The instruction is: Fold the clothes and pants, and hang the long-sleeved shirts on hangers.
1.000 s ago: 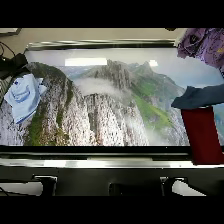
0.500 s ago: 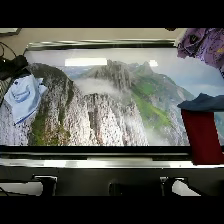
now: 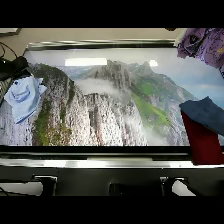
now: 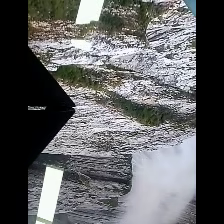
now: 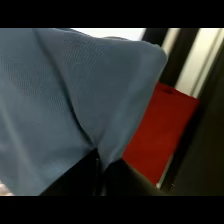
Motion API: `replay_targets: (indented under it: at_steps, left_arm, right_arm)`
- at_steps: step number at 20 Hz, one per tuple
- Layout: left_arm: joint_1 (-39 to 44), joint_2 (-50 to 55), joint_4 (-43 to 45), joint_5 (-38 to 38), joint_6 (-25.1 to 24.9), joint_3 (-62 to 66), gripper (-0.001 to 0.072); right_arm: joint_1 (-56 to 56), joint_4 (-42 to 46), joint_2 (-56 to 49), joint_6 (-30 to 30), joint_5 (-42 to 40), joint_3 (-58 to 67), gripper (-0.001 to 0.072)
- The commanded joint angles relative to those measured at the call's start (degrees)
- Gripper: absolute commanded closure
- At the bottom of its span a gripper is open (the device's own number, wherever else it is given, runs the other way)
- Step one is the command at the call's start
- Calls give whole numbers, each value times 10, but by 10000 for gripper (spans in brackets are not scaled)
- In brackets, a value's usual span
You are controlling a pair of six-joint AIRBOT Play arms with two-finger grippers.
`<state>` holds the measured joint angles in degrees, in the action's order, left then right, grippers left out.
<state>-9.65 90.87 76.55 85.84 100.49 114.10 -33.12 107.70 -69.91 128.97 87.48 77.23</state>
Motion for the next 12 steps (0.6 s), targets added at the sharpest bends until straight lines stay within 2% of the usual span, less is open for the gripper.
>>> replay_targets:
  at_steps: [1, 6, 12]
  left_arm:
    - [0, 0, 0, 2, 0, 0, 691]
    - [0, 0, 0, 2, 0, 0, 691]
    - [0, 0, 0, 2, 0, 0, 691]
  right_arm:
    - [0, 32, 37, 38, 3, -98, 681]
    - [0, 51, 49, 39, -4, -165, 680]
    - [0, 60, 49, 44, 11, -172, 680]
